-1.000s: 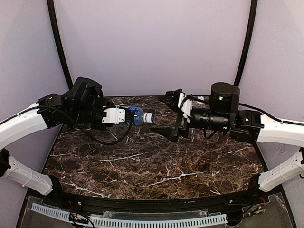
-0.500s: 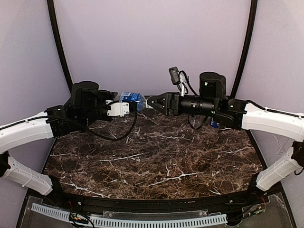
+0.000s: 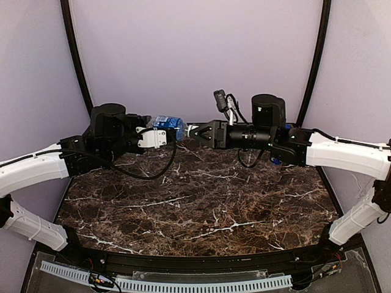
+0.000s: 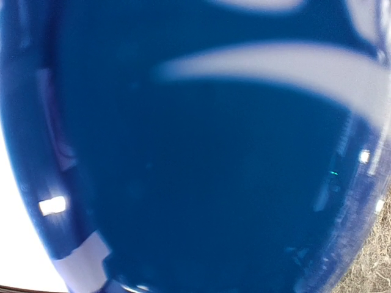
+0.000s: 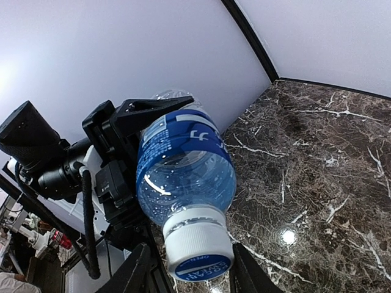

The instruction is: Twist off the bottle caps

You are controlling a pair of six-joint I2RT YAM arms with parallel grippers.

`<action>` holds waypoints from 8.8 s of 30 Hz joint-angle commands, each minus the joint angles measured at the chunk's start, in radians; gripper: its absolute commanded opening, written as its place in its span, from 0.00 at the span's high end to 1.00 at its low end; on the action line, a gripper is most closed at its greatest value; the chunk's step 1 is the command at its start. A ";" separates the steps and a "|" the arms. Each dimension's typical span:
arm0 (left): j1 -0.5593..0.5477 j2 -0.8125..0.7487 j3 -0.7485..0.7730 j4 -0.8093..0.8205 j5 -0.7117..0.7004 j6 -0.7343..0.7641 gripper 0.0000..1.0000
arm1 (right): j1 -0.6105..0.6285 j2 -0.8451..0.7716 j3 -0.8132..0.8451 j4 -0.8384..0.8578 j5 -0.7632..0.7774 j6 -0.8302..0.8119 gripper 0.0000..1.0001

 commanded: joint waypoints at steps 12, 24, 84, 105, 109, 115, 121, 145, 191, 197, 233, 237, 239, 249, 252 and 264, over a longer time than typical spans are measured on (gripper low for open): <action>-0.004 -0.045 -0.002 -0.075 0.048 -0.036 0.99 | -0.013 0.011 0.044 0.006 -0.035 -0.184 1.00; -0.006 -0.030 0.121 -0.480 0.199 -0.200 0.99 | 0.114 -0.045 0.019 -0.109 0.014 -0.954 1.00; 0.158 0.016 0.464 -0.718 0.533 -0.728 0.98 | 0.018 0.567 0.315 -0.981 0.418 -0.462 0.47; 0.159 0.049 0.593 -0.926 0.971 -0.691 0.99 | 0.045 -0.057 0.083 0.452 -0.254 -0.643 0.09; 0.158 0.054 0.604 -0.931 0.975 -0.688 0.99 | 0.046 0.033 0.161 0.463 -0.297 -0.602 0.13; 0.158 0.060 0.603 -0.932 0.974 -0.686 0.99 | 0.053 0.107 0.225 0.505 -0.374 -0.533 0.37; 0.158 0.067 0.612 -0.931 0.974 -0.688 0.98 | 0.057 0.147 0.240 0.524 -0.416 -0.505 0.44; 0.159 0.010 0.483 -0.796 0.677 -0.675 0.01 | 0.022 0.114 0.374 -0.001 -0.132 -0.639 1.00; 0.721 -0.630 -0.874 0.267 0.749 -1.518 0.01 | -0.258 0.577 0.395 -0.127 0.362 -0.581 0.57; 0.722 -0.636 -0.879 0.269 0.753 -1.508 0.01 | -0.258 0.555 0.407 -0.127 0.380 -0.585 0.39; 0.723 -0.668 -0.900 0.293 0.782 -1.509 0.01 | -0.501 0.637 0.955 -1.249 0.500 -0.474 0.11; 0.722 -0.670 -0.900 0.293 0.781 -1.507 0.01 | -0.508 0.667 0.977 -1.266 0.511 -0.472 0.23; 0.723 -0.670 -0.900 0.294 0.781 -1.508 0.01 | -0.509 0.668 0.972 -1.263 0.512 -0.468 0.30; 0.723 -0.671 -0.902 0.297 0.786 -1.512 0.01 | -0.510 0.652 0.959 -1.254 0.532 -0.458 0.53; 0.723 -0.671 -0.902 0.297 0.787 -1.511 0.01 | -0.510 0.652 0.951 -1.248 0.530 -0.468 0.73; 0.723 -0.678 -0.820 0.253 0.869 -1.430 0.01 | -0.476 0.481 1.032 -1.071 0.620 -0.520 1.00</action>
